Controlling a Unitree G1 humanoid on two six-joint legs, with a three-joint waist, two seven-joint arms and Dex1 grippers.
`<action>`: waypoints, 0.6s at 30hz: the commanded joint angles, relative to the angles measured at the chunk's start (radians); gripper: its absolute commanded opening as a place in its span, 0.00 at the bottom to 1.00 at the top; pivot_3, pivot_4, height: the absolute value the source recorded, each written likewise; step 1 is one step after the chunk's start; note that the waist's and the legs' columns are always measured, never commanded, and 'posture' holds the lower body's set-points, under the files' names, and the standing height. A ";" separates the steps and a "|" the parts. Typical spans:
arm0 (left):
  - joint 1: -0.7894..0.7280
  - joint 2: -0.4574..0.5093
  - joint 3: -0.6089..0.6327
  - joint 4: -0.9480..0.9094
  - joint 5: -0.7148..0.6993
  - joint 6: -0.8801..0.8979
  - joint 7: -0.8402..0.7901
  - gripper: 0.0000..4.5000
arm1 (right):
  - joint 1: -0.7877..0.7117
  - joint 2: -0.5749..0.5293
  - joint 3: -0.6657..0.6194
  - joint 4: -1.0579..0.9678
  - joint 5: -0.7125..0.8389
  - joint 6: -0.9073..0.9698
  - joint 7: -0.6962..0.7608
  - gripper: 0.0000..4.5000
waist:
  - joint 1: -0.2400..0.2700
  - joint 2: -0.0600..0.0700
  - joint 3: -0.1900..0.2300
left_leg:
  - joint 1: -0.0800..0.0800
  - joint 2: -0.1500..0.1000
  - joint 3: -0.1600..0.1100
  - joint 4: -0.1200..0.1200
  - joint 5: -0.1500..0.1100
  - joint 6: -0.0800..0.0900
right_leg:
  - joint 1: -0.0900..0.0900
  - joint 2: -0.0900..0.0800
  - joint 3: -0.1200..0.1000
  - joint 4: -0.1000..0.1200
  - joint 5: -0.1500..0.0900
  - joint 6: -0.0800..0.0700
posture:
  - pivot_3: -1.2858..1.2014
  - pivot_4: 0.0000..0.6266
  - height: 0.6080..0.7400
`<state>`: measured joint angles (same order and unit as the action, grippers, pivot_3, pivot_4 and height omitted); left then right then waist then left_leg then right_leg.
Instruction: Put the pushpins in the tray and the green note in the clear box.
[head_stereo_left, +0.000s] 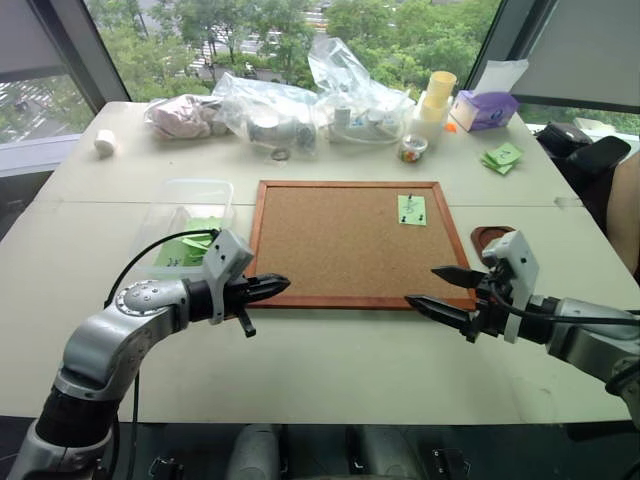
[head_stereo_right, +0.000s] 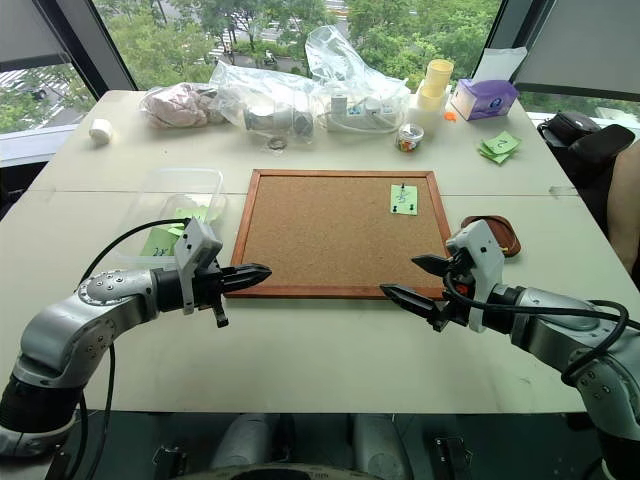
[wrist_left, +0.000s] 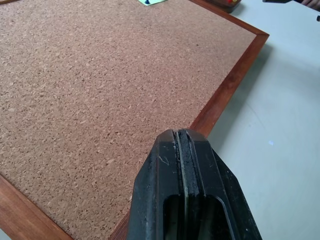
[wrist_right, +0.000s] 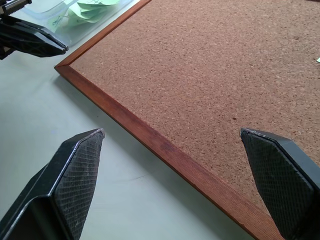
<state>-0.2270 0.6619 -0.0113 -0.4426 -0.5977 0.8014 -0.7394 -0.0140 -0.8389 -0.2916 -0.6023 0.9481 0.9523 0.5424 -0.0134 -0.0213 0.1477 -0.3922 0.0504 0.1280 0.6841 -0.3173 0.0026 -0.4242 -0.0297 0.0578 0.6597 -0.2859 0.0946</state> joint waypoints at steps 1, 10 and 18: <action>-0.001 0.002 0.030 -0.030 -0.005 -0.016 0.007 0.00 | -0.011 0.011 -0.002 -0.007 -0.006 -0.021 0.005 1.00 | 0.000 0.000 0.000 | 0.000 0.000 0.000 0.000 0.000 0.000 | 0.000 0.000 0.000 0.000 0.000 0.000 | 0.52 0.24 0.99; -0.011 0.006 0.022 -0.020 -0.014 -0.014 -0.007 0.00 | -0.008 0.034 0.019 -0.018 -0.057 -0.032 -0.025 1.00 | 0.000 0.000 0.000 | 0.000 0.000 0.000 0.000 0.000 0.000 | 0.000 0.000 0.000 0.000 0.000 0.000 | 0.52 0.24 0.99; -0.061 -0.006 -0.009 0.027 0.044 -0.054 0.007 0.00 | -0.041 0.061 0.027 0.016 -0.051 -0.004 -0.042 1.00 | 0.000 0.000 0.000 | 0.000 0.000 0.000 0.000 0.001 -0.001 | 0.000 0.000 0.000 0.000 0.000 0.000 | 0.52 0.24 0.99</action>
<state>-0.2623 0.6547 -0.0190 -0.4211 -0.5844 0.7880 -0.7369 -0.0273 -0.7864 -0.2389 -0.5937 0.8675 0.9387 0.5056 -0.0133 -0.0215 0.1476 -0.3921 0.0502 0.1281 0.6842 -0.3165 0.0011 -0.4242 -0.0294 0.0577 0.6597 -0.2859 0.0946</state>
